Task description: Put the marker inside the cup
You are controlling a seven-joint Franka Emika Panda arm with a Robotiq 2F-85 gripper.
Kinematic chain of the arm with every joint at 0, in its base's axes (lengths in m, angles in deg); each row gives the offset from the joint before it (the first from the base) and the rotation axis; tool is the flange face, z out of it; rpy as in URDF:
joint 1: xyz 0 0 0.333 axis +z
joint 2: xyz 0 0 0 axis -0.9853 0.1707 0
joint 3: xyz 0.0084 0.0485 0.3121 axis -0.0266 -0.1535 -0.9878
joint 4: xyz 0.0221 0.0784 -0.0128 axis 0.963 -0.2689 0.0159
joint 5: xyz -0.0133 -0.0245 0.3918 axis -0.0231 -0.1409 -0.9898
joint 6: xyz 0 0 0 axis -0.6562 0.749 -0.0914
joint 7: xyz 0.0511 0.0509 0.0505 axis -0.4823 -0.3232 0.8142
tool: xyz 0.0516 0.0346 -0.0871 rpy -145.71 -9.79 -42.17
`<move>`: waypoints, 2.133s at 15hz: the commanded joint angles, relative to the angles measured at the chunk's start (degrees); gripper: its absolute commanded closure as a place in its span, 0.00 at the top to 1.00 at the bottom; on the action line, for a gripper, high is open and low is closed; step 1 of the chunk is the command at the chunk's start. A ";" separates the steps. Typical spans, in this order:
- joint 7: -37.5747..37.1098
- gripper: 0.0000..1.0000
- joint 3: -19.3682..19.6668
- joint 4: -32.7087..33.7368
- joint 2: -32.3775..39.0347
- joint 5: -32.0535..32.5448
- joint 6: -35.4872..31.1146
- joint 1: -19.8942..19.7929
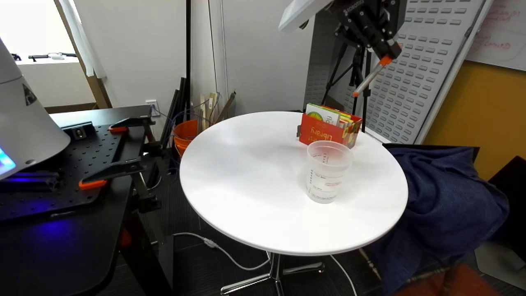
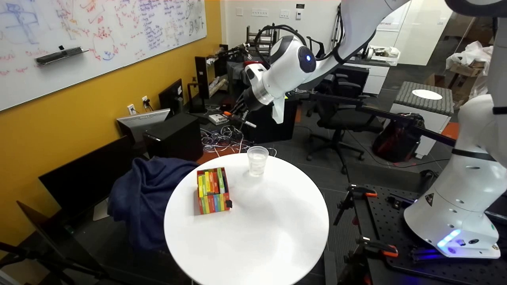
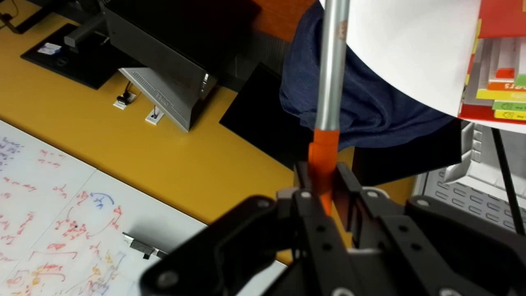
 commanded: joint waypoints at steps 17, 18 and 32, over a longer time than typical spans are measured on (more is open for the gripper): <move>-11.11 0.04 -59.05 -0.03 17.64 34.72 21.85 -55.70; -9.90 0.04 -61.02 -0.41 18.35 34.66 22.66 -57.48; 2.31 0.04 -81.55 -9.73 25.55 34.60 29.79 -79.43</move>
